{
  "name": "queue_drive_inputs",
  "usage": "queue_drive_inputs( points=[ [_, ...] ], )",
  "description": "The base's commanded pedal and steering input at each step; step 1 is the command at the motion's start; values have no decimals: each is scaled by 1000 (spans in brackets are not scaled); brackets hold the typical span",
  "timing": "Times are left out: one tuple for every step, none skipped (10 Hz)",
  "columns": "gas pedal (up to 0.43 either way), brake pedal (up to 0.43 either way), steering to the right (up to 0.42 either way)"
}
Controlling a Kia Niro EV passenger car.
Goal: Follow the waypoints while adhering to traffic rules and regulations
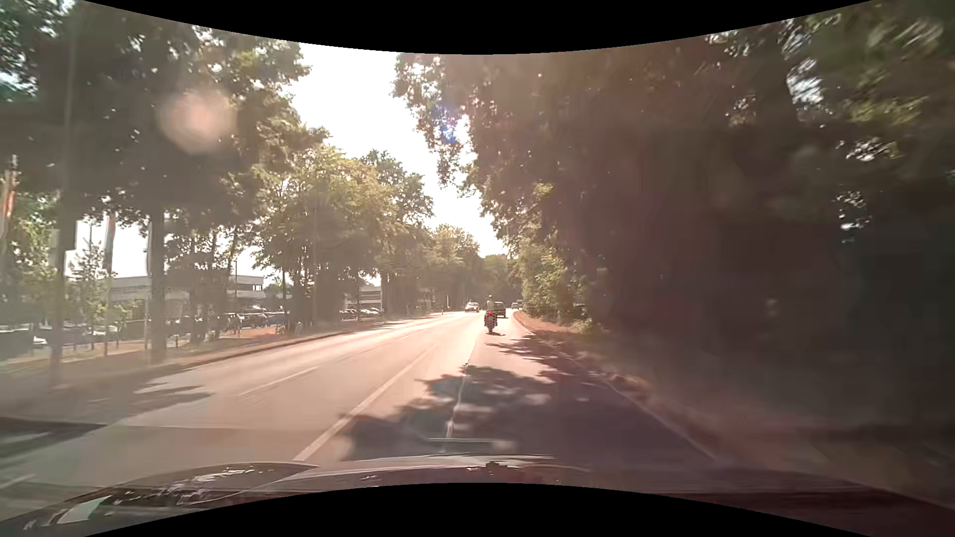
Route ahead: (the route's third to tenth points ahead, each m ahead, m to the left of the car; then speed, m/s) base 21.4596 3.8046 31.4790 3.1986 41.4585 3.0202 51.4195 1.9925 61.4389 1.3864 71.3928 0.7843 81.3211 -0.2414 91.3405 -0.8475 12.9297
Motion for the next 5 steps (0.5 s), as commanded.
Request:
queue_drive_inputs(
  points=[
    [197,0,-2],
    [197,0,-2],
    [197,0,-1],
    [189,0,0],
    [189,0,0]
  ],
)
